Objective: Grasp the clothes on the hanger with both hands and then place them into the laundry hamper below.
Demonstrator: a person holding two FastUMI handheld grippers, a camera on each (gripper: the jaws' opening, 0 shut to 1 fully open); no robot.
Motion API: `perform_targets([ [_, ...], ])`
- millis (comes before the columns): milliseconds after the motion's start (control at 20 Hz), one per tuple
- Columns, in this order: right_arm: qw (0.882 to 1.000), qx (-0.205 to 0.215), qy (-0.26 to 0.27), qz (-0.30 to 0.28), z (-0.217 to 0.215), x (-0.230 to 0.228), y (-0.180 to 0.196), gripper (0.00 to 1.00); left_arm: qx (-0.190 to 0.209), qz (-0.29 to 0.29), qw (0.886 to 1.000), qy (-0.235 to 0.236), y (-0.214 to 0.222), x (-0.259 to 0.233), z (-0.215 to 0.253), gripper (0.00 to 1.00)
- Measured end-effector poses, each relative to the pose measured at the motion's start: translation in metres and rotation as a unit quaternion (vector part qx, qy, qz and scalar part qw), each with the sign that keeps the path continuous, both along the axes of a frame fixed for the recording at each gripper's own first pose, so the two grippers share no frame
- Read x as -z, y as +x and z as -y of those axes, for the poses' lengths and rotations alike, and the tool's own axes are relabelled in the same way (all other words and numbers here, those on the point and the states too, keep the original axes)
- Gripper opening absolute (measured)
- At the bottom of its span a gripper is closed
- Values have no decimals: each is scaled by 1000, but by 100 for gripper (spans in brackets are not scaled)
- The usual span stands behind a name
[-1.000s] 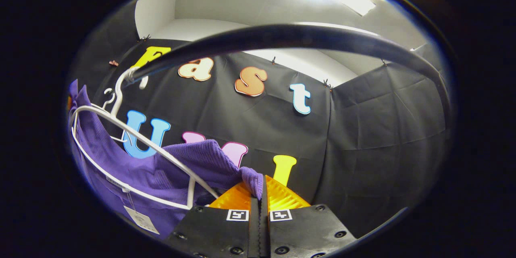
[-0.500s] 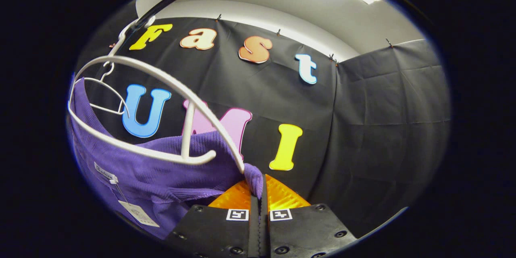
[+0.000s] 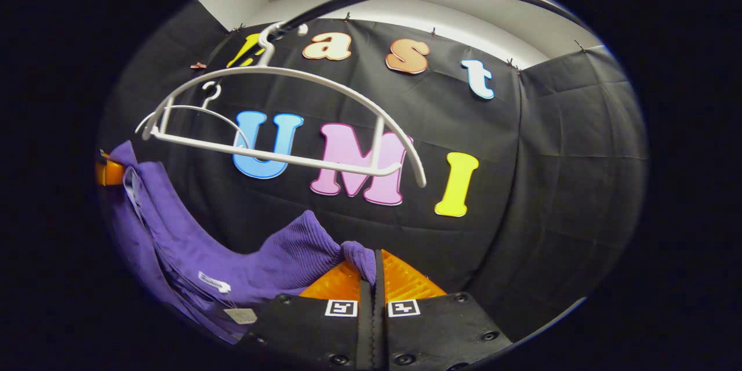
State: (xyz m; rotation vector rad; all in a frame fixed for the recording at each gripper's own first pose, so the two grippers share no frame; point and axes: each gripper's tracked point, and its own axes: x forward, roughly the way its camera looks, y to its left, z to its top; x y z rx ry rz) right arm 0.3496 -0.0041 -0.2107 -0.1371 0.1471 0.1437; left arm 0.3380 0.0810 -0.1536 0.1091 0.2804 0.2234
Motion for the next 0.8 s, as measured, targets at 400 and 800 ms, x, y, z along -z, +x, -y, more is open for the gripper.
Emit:
perform_targets([
  [400,995,-87,48,4,-51,-81,-47,5,110,23,993,-44,-28,-43,97,5],
  [800,986,-131,43,-94,-64,-14,-94,5,147,-38,981,-118,-49,16,134,5],
])
